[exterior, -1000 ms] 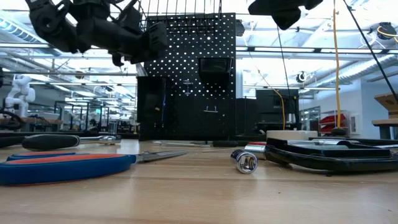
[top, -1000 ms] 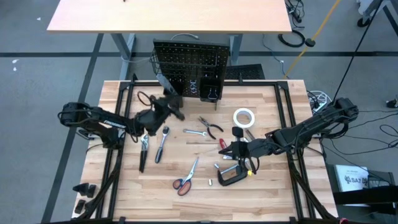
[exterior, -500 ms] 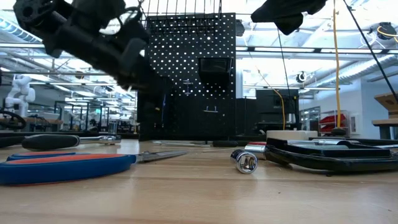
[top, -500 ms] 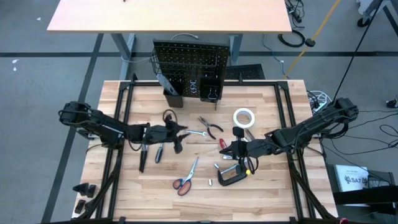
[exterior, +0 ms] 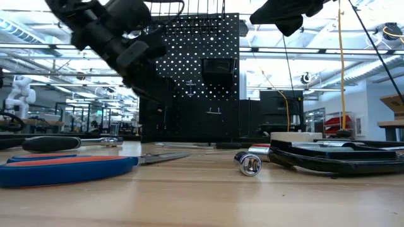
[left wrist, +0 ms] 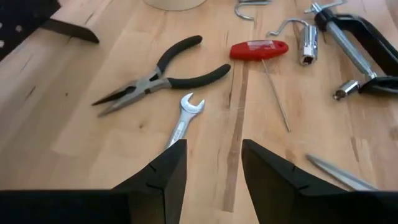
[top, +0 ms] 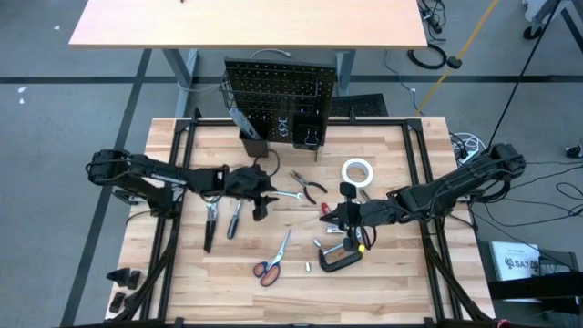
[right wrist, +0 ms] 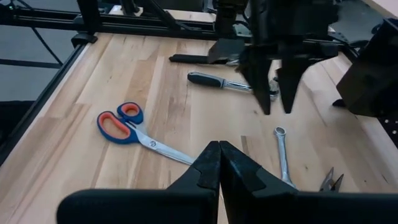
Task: Hang tools onto peg board
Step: Put the wrench into the left black bin on the peg board
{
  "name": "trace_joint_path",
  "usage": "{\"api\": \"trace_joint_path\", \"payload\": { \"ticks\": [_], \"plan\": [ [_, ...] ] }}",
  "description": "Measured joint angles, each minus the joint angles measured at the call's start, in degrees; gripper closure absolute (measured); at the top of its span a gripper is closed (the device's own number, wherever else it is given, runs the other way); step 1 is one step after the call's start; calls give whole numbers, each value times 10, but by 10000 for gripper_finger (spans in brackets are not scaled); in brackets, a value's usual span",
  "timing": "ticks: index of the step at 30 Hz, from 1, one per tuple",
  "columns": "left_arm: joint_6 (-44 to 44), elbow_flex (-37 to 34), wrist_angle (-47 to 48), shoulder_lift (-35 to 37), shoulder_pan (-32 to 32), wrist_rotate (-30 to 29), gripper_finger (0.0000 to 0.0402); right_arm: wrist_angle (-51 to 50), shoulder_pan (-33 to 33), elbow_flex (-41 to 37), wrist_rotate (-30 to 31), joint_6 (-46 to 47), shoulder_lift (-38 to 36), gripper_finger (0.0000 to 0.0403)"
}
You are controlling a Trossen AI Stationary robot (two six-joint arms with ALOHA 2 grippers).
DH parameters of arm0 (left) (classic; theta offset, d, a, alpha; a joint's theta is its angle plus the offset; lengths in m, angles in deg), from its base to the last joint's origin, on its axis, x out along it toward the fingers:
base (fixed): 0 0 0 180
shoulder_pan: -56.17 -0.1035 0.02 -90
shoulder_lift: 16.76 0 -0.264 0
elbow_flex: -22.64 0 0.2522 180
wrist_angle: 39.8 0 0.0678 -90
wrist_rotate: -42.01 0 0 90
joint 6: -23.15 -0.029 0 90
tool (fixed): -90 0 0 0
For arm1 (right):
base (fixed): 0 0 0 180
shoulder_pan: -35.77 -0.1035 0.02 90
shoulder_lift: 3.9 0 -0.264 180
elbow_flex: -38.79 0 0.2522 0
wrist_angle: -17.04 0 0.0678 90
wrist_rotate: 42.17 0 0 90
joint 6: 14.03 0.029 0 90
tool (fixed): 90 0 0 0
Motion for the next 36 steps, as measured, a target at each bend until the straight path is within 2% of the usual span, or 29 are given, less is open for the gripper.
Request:
{"api": "trace_joint_path", "payload": {
  "ticks": [6,9,17,28,36],
  "plan": [
    [-46,59,96,-25,-62,88,249,0,3,0,-7,0,0,403],
    [-66,81,128,-51,-82,113,249,0,3,0,-14,0,0,403],
    [-139,125,145,-147,-86,97,249,-1,3,0,-20,0,0,403],
    [-165,143,146,-176,-95,93,249,-6,3,0,-20,-5,0,403],
    [-164,145,142,-232,-94,97,249,-6,3,0,-20,-3,0,403]
  ]
}}
